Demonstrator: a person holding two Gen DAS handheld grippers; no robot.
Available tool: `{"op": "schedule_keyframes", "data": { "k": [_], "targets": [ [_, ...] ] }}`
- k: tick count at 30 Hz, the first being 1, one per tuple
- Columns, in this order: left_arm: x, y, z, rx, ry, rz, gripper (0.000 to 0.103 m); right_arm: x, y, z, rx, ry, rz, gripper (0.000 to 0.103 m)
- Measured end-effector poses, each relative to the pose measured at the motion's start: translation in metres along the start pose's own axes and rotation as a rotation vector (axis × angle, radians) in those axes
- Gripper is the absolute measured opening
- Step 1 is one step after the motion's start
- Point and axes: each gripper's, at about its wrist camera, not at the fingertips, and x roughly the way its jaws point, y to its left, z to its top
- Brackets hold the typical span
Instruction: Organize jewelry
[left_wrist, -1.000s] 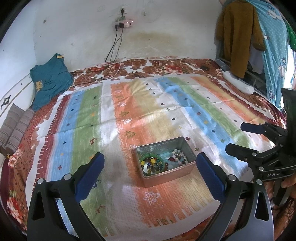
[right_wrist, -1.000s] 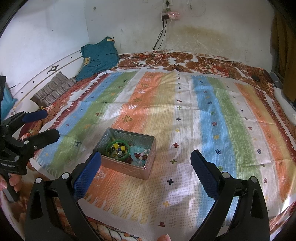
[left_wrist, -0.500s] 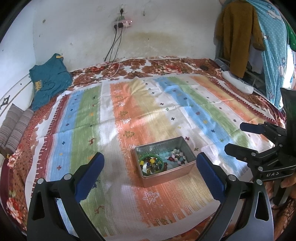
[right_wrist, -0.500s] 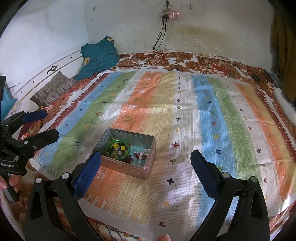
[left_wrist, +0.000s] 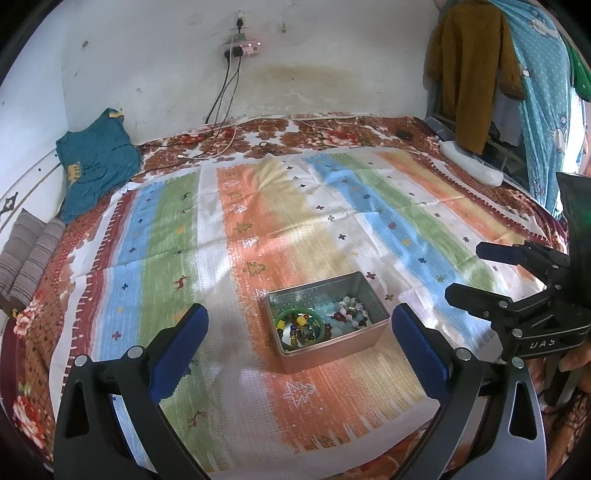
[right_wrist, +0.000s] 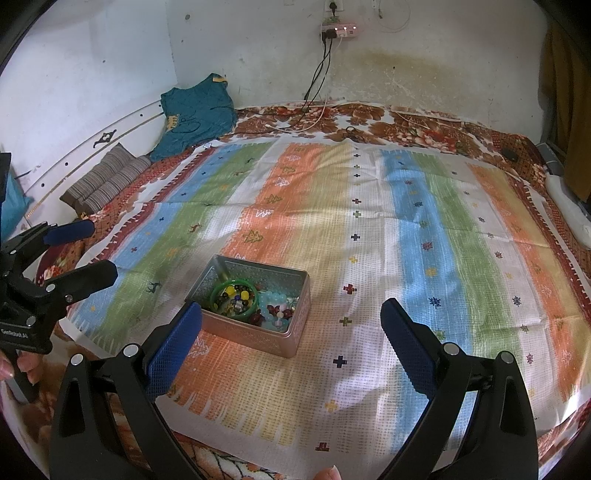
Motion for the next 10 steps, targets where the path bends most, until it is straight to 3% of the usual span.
{"op": "schedule_keyframes", "data": {
  "k": [10],
  "targets": [
    [0.0007, -0.0008, -0.0021, 0.003, 0.006, 0.001, 0.098, 0.0005, 0.0, 0.0003, 0.0, 0.001, 0.0, 0.098]
  ]
}}
